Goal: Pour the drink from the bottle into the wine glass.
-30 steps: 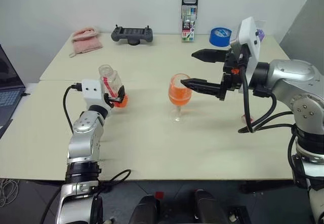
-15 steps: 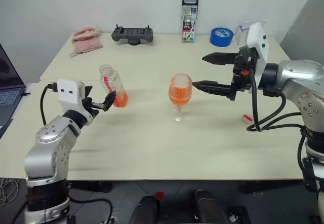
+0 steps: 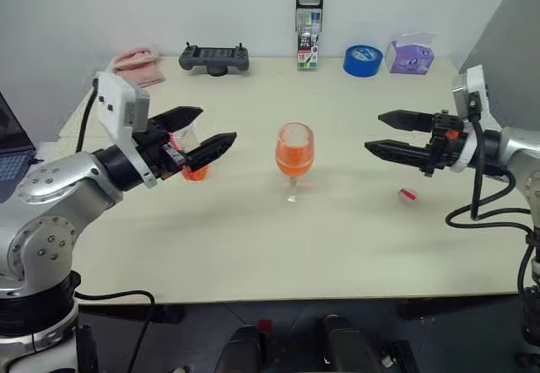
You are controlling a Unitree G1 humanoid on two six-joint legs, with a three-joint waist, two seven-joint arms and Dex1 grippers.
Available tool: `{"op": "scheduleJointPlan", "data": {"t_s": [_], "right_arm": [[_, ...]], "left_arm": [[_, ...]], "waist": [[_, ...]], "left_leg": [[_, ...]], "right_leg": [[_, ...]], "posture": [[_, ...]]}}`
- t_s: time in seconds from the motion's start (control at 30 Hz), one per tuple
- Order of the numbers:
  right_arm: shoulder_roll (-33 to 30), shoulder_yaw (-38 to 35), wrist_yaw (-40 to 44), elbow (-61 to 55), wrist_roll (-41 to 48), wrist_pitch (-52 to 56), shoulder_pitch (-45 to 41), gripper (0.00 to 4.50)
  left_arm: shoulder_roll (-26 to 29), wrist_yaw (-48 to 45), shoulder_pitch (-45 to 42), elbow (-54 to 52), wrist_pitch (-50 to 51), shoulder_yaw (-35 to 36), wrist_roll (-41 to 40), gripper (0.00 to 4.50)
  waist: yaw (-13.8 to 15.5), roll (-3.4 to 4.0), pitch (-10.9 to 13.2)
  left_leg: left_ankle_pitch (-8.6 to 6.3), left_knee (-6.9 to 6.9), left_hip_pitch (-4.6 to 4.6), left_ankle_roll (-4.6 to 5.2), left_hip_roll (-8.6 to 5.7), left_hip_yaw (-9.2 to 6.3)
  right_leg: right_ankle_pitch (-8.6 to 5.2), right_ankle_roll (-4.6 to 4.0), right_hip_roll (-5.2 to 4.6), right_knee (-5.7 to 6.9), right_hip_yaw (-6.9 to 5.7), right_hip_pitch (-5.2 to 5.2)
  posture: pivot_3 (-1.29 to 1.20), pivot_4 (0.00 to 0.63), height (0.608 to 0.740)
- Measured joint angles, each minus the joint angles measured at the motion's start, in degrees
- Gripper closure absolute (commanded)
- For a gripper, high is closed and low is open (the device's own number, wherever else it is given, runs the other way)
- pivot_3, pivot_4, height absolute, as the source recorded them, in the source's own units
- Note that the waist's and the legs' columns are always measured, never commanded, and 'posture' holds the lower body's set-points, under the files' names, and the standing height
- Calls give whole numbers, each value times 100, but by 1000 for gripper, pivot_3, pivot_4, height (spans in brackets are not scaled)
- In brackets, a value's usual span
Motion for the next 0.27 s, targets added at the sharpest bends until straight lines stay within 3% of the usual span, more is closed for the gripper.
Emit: {"op": "scheduleJointPlan", "data": {"t_s": [0.27], "right_arm": [[-6, 91, 72, 54, -134, -93, -11, 0]], "left_arm": [[199, -60, 219, -65, 89, 3, -135, 10]], "waist": [[51, 0, 0]], "left_leg": [[0, 3, -3, 0, -1, 0]], "right_leg": [[0, 0, -9, -6, 2, 4]], "posture": [[0, 150, 740]]}}
